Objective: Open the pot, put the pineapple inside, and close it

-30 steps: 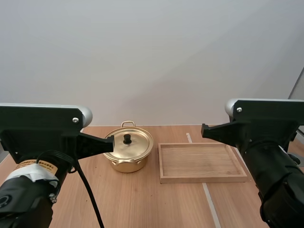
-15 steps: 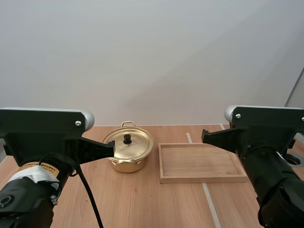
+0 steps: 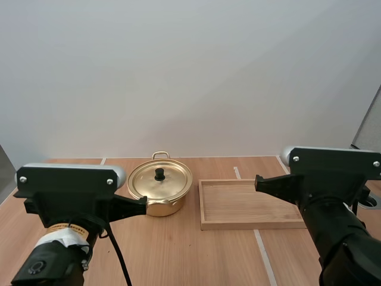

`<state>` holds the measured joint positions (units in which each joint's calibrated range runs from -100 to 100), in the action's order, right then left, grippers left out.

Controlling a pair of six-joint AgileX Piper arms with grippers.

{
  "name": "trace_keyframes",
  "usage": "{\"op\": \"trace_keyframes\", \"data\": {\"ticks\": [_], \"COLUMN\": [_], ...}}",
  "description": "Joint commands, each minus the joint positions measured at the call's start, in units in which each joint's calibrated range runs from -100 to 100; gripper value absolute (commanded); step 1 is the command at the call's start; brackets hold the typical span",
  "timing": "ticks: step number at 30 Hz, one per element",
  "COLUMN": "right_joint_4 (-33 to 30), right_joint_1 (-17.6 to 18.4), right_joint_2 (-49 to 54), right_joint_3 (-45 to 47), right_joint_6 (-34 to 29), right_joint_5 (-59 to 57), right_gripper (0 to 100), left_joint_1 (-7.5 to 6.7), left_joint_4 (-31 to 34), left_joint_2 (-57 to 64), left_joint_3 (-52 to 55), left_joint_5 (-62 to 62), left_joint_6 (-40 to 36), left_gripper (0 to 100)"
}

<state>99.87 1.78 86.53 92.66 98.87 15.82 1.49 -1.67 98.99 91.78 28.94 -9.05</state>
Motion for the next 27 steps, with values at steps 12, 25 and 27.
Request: {"op": "trace_keyframes", "data": {"ticks": [12, 25, 27], "right_joint_4": [0.1, 0.1, -2.6], "right_joint_1": [-0.7, -0.7, -0.7], "right_joint_2": [1.1, 9.8, 10.4], "right_joint_3": [7.3, 7.3, 7.3], "right_joint_6": [-0.1, -0.1, -0.1], "right_joint_5": [0.4, 0.1, -3.6], "right_gripper": [0, 0, 0], "left_joint_1": [0.04, 0.04, 0.04], "left_joint_4": [0.8, 0.8, 0.8], "left_joint_2": [1.0, 1.0, 1.0], "left_joint_3": [8.2, 8.2, 8.2], "left_joint_5": [0.3, 0.3, 0.3], "left_joint_6": [-0.2, -0.2, -0.2], "left_gripper": [0, 0, 0]}}
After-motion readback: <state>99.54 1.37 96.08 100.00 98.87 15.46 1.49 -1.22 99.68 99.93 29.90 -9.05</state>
